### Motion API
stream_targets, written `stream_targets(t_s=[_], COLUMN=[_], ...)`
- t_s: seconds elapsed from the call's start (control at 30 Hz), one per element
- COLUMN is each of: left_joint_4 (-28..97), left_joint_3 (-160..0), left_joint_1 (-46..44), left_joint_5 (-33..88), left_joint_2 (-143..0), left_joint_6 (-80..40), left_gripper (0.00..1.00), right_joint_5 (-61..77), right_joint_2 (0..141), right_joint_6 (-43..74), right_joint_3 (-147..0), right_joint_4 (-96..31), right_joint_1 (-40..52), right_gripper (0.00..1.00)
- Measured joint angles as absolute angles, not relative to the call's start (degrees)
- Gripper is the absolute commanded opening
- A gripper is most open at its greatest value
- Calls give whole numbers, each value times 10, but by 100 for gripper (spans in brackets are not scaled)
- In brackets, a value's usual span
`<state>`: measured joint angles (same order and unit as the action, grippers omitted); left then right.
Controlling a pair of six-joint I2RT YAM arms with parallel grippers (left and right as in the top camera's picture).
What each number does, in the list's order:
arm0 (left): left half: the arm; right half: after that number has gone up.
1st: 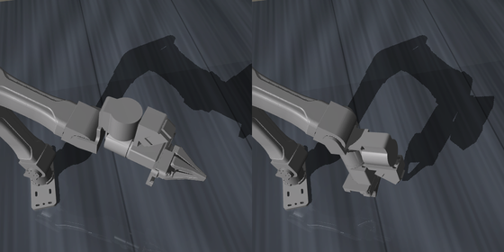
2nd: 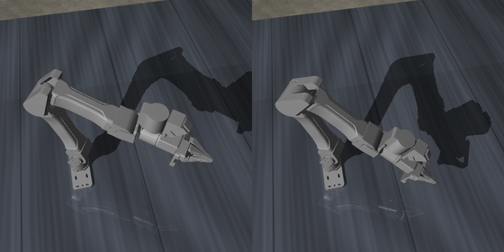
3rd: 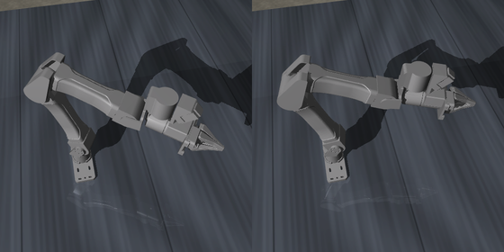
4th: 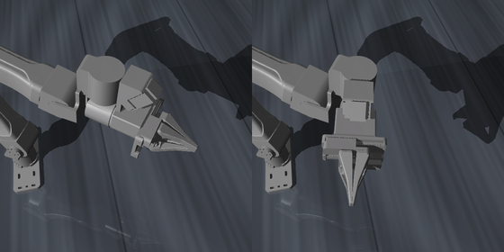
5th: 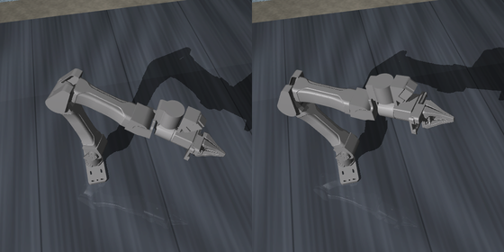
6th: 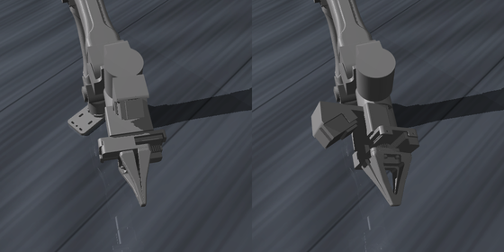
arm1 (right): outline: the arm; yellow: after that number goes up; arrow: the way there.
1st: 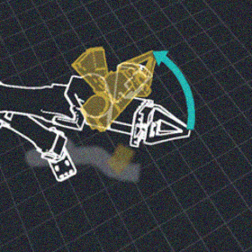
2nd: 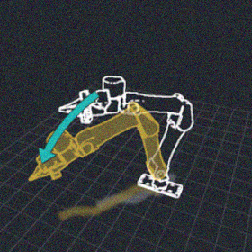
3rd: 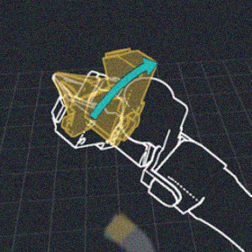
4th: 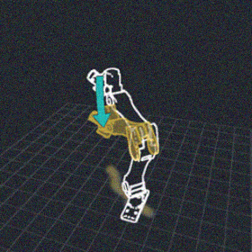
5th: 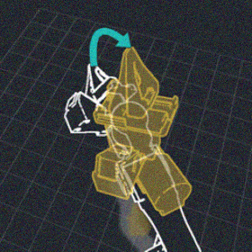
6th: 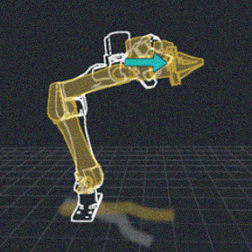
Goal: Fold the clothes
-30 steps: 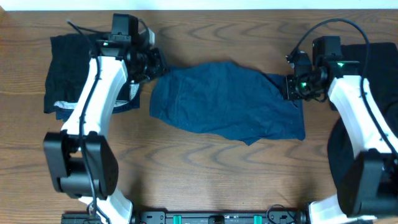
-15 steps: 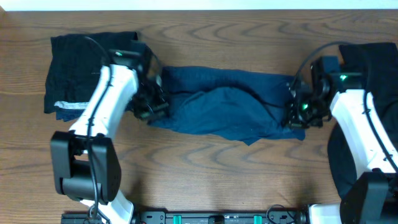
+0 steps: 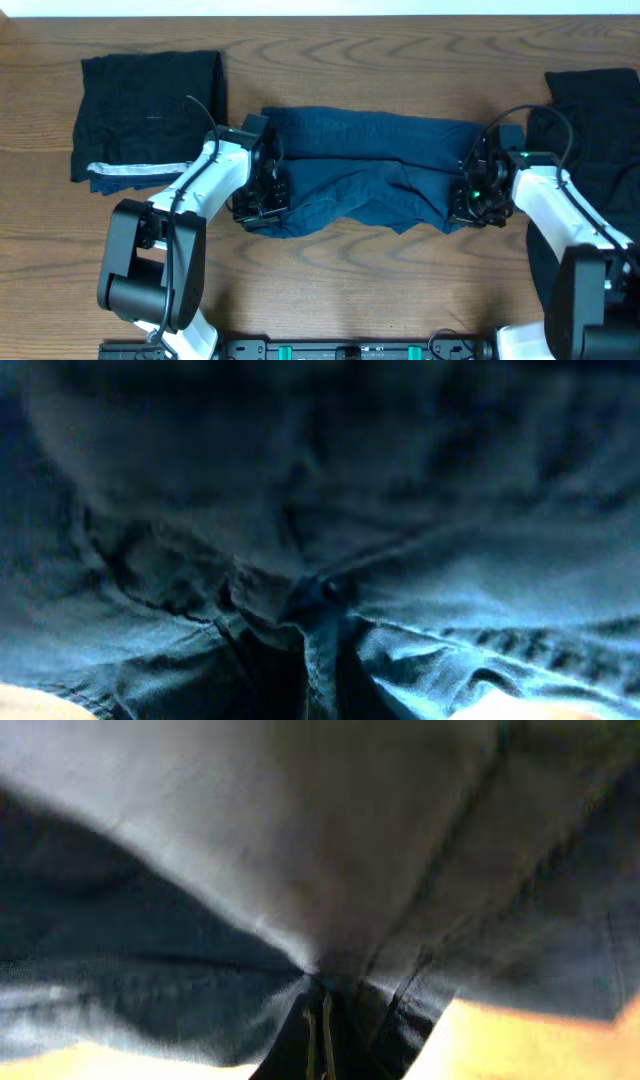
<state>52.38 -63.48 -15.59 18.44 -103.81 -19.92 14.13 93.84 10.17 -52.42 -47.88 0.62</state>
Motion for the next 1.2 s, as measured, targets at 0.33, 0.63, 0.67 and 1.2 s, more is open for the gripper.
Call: stream_targets(t_s=[0.33, 0.63, 0.67, 1.2], left_joint_4=[432, 267, 253, 302], left_joint_3=[-615, -615, -615, -637], left_joint_1=[-156, -156, -156, -156], left_joint_5=[146, 108, 105, 95], left_joint_2=[-1038, -1054, -1061, -1043], left_joint_6=[-202, -208, -208, -197], left_gripper=[6, 6, 6, 6], right_joint_5=[148, 133, 128, 117], right_joint_2=[994, 1011, 1012, 984], right_joint_6=[118, 129, 130, 109], right_joint_3=[-520, -521, -521, -571], right_joint_4=[-371, -222, -212, -324], right_joint_1=[6, 6, 6, 0], right_gripper=[1, 1, 1, 1])
